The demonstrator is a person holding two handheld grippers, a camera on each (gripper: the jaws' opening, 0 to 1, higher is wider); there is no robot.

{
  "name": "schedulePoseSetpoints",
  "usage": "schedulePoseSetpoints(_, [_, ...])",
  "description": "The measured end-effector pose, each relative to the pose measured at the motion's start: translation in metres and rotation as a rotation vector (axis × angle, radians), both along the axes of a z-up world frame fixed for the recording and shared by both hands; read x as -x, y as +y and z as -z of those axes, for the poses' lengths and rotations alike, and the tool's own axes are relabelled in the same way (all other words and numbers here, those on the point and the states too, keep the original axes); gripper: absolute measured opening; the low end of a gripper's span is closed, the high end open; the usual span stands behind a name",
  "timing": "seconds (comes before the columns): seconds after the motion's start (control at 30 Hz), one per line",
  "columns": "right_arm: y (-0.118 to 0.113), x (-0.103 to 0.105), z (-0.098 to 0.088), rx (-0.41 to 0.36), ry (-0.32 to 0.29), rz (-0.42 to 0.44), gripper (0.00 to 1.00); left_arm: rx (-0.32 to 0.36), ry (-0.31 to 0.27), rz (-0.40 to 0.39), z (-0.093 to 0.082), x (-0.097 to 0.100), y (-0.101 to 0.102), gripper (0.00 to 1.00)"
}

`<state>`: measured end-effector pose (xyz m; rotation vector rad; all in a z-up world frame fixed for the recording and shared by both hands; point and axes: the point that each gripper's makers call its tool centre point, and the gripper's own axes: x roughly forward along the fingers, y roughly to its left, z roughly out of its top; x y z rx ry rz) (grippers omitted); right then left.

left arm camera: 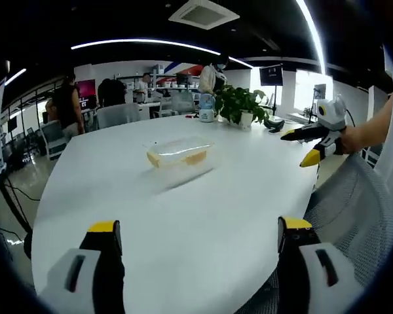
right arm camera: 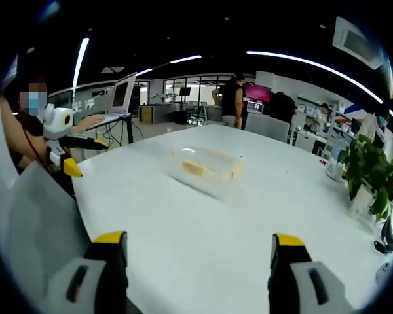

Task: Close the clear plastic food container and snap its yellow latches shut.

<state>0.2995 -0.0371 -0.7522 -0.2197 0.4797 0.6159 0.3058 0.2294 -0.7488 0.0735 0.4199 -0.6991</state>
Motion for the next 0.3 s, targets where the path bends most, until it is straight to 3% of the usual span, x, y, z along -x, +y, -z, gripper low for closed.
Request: schedulePoseSetpoints(0.3, [-0.0028,0.0057,0.0041,-0.009,0.005,0.009,0.90,0.021,-0.003,-0.029,-0.0019,0.0012,0.0011,0.98])
